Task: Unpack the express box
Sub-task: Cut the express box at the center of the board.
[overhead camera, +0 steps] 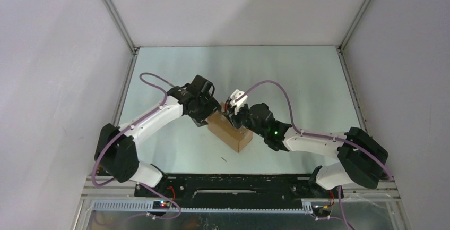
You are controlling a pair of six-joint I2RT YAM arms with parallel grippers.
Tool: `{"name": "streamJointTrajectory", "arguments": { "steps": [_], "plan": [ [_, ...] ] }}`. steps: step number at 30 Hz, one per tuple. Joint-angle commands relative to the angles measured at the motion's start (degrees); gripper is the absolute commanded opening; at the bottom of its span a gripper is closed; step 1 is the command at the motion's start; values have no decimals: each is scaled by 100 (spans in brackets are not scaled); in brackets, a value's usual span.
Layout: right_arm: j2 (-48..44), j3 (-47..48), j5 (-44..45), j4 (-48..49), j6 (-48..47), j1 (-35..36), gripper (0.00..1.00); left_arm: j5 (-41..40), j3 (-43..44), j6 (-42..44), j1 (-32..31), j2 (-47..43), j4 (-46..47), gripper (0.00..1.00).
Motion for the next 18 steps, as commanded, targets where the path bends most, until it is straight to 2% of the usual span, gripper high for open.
{"name": "streamJointTrajectory", "arguments": {
  "steps": [1,11,18],
  "plan": [
    [55,162,61,611,-244,319,0,-640,188,119,77,-83,-382,79],
    [25,-89,617,1132,-468,790,0,-516,227,28,77,10,-853,77],
    [-40,-305,759,1526,-433,910,0,-495,526,-73,95,240,-1389,67]
  ]
}}
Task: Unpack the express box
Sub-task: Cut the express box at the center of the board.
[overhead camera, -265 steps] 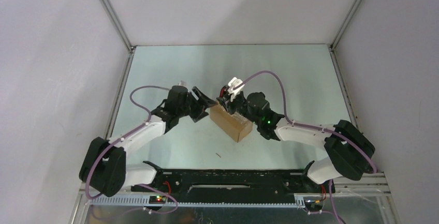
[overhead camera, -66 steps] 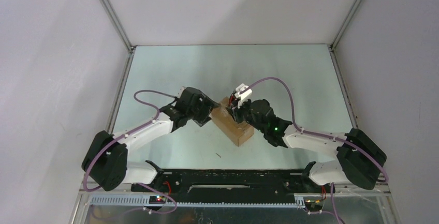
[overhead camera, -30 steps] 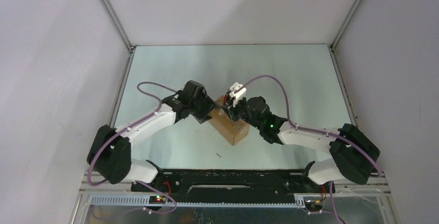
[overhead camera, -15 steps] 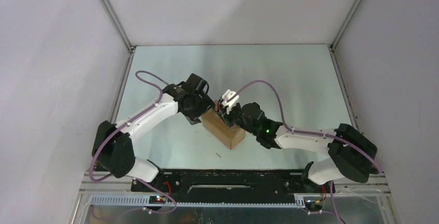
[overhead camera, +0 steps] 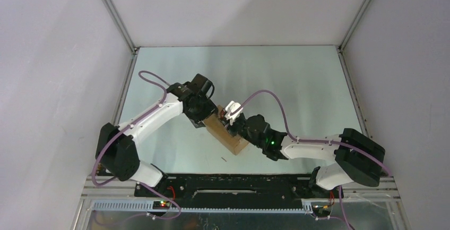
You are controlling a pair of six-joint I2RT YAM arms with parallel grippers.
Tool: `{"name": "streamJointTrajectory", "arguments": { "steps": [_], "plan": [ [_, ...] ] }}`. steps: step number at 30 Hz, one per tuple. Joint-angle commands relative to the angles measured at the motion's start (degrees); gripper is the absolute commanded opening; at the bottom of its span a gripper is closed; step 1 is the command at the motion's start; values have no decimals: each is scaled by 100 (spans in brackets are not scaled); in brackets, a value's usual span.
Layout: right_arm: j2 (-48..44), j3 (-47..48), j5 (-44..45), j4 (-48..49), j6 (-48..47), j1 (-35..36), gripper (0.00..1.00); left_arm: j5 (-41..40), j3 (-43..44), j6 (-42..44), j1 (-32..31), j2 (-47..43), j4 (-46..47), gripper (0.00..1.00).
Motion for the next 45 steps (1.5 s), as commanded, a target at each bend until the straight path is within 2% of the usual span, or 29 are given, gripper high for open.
{"name": "streamJointTrajectory", "arguments": {
  "steps": [1,5,11,18,24,37,45],
  "plan": [
    [-129,-8,3,839,6,149,0,-321,247,-109,71,211,-453,62],
    [-163,3,-36,802,24,147,0,-110,316,-105,69,403,-467,52],
    [-185,97,-11,592,9,146,0,-45,250,-132,67,379,-402,49],
    [-238,542,-126,-262,348,145,0,-498,326,-232,79,315,-653,33],
    [-459,694,-87,-796,495,138,0,-818,472,-375,75,287,-905,14],
    [-659,687,-95,-1351,678,144,0,-1051,580,-505,80,219,-943,0],
    [-545,536,-18,-1708,986,191,0,-1363,559,-583,82,69,-933,0]
  ]
}}
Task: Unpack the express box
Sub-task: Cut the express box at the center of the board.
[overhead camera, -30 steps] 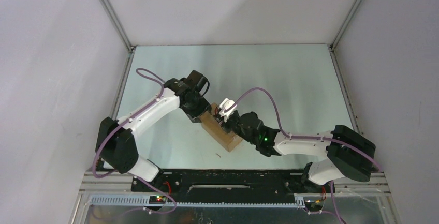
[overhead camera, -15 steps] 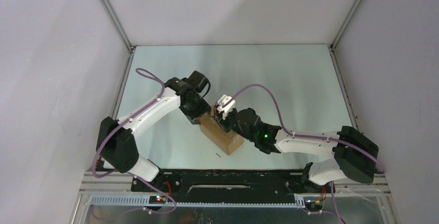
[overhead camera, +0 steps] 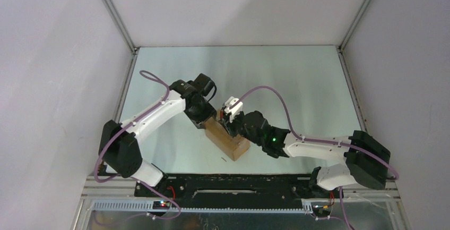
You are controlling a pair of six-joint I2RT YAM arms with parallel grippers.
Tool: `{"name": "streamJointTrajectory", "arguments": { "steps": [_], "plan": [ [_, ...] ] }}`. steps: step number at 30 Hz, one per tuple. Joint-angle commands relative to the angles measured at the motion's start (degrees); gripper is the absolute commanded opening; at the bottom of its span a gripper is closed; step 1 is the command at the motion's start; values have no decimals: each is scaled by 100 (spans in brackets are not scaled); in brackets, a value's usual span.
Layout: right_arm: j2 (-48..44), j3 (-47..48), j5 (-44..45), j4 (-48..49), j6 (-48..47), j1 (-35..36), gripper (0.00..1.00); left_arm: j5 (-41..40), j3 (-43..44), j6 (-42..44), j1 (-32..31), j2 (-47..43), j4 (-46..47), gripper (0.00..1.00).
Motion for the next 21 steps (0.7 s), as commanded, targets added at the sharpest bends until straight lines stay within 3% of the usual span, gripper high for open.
{"name": "streamJointTrajectory", "arguments": {
  "steps": [1,21],
  "plan": [
    [-195,51,25,-307,226,140,0,-1414,186,-189,162,-204,-201,0],
    [-37,380,211,-580,214,172,0,-1959,-26,-248,342,-498,-86,0]
  ]
}}
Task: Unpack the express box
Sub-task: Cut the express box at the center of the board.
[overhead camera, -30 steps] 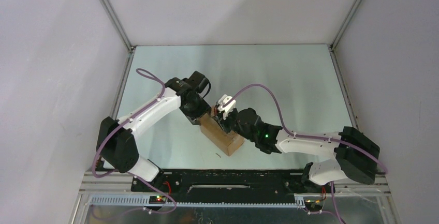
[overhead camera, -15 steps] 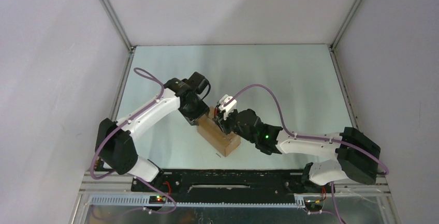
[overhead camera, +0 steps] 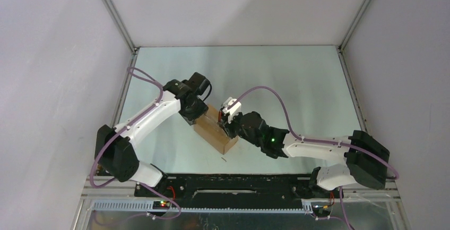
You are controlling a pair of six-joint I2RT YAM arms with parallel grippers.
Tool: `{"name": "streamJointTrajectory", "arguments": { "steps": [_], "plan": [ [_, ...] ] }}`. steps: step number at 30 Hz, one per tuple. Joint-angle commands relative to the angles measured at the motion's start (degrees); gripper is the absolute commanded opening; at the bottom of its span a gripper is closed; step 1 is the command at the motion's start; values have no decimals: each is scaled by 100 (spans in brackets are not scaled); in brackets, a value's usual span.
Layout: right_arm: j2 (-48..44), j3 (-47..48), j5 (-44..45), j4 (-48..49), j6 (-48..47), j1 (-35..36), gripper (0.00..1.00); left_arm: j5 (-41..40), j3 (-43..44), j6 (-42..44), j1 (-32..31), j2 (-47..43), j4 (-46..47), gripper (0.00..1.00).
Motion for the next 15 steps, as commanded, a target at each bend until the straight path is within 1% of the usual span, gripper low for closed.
{"name": "streamJointTrajectory", "arguments": {
  "steps": [1,15],
  "plan": [
    [-85,291,79,-373,36,52,0,-920,-33,-152,213,-235,114,0],
    [-183,307,130,-604,164,59,0,-843,-392,-141,447,-365,317,0]
  ]
}}
